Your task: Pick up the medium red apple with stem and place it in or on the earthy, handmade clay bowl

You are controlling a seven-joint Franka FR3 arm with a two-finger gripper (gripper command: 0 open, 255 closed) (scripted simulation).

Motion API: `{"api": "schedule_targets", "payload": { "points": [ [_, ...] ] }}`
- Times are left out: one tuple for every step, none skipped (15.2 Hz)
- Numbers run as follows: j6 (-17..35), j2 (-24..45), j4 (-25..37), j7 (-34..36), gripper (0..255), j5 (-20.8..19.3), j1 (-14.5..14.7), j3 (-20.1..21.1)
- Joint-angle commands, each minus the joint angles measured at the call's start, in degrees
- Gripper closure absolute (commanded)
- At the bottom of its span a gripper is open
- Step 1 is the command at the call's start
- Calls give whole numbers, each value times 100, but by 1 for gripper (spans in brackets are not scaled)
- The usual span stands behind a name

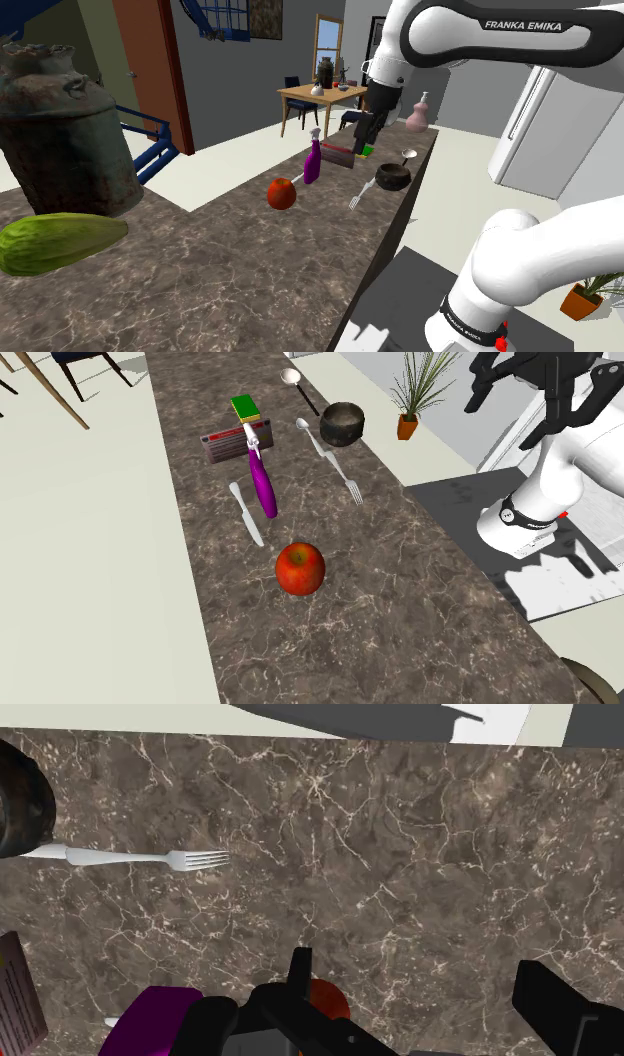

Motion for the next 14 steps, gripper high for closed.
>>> {"api": "schedule_targets", "payload": {
  "points": [
    [0,0,0,0,0,0,0,0],
    [127,217,57,-92,0,-9,12,-35],
    [249,437,123,-182,0,-16,25,-70],
    [365,659,197,-273,0,-20,39,-103],
    [475,884,279,-363,0,-22,53,-134],
    [579,1111,369,-452,0,-22,67,-165],
    [677,1339,467,-540,0,-21,84,-195],
    [768,1569,572,-629,0,-16,99,-222],
    [852,1801,686,-717,0,-8,112,-246],
    [930,2033,807,-804,0,1,126,-270],
    [1001,2266,935,-891,0,12,140,-291],
    [1064,2500,1072,-978,0,26,152,-310],
    [1121,2734,1215,-1063,0,41,164,-327],
    [1171,2969,1367,-1148,0,57,176,-342]
  ]
}}
